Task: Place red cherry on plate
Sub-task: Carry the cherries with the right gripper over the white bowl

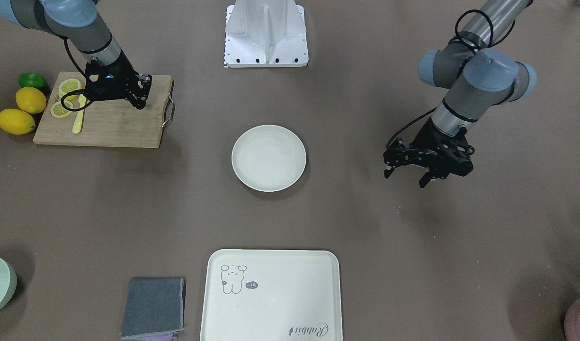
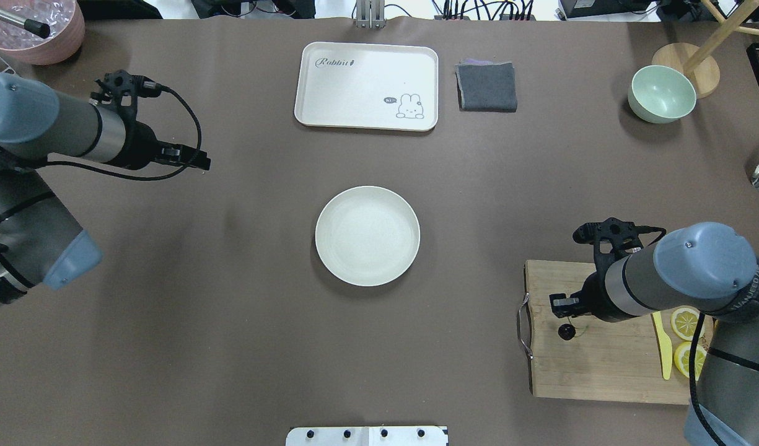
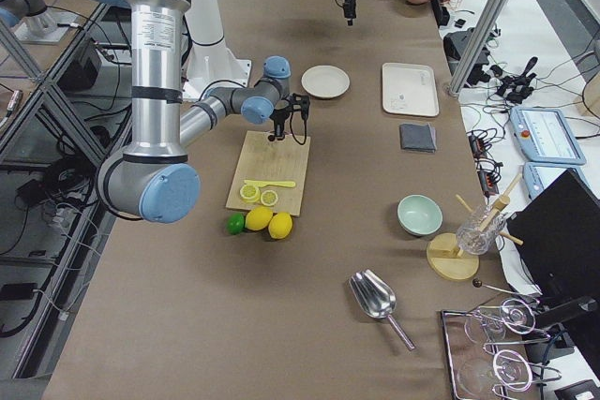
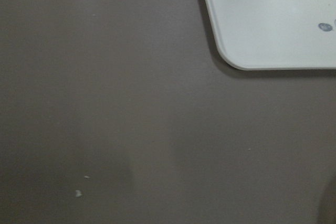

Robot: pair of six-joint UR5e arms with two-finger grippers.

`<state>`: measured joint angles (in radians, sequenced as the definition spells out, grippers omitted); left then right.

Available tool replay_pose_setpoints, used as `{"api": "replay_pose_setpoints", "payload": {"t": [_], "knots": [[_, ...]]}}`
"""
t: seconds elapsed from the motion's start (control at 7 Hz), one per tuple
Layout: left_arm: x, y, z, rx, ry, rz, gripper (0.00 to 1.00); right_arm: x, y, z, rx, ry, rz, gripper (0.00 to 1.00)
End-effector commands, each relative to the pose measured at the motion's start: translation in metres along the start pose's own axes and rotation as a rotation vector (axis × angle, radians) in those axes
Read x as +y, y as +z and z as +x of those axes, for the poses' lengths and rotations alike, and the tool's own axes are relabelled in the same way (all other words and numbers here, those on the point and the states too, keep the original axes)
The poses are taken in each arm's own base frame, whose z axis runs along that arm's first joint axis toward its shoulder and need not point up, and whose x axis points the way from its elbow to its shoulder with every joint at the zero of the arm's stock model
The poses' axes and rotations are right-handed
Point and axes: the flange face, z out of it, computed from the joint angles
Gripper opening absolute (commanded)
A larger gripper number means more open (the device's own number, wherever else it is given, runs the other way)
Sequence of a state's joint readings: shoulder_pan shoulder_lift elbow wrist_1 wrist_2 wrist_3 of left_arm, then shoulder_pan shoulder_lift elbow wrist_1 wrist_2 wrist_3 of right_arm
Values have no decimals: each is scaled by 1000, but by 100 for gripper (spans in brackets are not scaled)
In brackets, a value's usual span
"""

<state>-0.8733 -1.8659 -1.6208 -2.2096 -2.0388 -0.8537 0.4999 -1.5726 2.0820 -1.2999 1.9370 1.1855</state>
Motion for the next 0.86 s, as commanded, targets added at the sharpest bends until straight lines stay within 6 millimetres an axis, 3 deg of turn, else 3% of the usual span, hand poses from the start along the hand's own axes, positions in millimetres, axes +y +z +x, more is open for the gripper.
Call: {"api": "replay_pose_setpoints", "payload": {"t": [0.0,0.14,0.29,0.43,0.71], "knots": [[-4,-18,-81,-117,67,-63,98,-43,-41,-82,-34,19,18,0],[-2,-38,-133,-170,93,-60,98,-63,-50,-122,-46,15,34,0],[-3,-54,-185,-220,131,-65,98,-88,-47,-159,-60,13,56,0],[17,-60,-246,-279,137,-107,98,-112,-39,-188,-56,18,65,0],[30,-91,-349,-354,195,-150,98,-154,-20,-247,-25,24,91,0]]}}
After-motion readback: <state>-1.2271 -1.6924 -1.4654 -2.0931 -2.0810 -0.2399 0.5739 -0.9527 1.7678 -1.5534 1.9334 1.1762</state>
